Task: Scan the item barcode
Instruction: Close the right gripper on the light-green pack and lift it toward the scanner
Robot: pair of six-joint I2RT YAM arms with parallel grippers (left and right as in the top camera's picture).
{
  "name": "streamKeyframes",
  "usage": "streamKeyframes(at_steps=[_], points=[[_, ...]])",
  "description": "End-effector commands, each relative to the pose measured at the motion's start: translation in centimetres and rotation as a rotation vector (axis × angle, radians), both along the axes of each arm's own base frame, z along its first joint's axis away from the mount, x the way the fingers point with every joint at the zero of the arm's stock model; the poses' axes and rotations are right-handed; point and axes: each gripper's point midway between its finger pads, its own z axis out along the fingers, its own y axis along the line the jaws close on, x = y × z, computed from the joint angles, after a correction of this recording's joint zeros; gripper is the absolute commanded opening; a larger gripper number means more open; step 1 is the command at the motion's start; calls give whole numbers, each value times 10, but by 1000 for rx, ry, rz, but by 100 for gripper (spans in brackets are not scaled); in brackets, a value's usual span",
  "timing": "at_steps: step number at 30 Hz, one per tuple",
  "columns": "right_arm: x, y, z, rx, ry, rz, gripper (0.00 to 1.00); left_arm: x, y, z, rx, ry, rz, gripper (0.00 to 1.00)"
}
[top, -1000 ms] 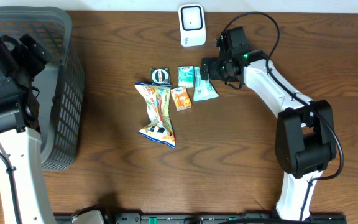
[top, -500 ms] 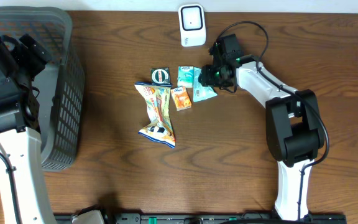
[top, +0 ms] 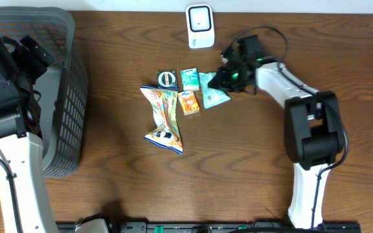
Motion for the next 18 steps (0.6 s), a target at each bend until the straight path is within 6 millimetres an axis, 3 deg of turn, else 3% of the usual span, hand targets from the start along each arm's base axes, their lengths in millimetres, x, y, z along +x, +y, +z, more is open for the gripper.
streamKeyframes(at_steps=[1, 6, 9, 18], points=[[3, -15, 72, 289, -39, 34, 1, 0, 2, 7, 13, -9, 2, 98], [7, -42, 122, 393, -113, 20, 1, 0, 2, 7, 13, -9, 2, 98], [7, -47, 143, 395, -162, 21, 1, 0, 2, 7, 13, -9, 2, 97], [-13, -24, 208, 338, -418, 165, 1, 0, 2, 7, 13, -9, 2, 98]])
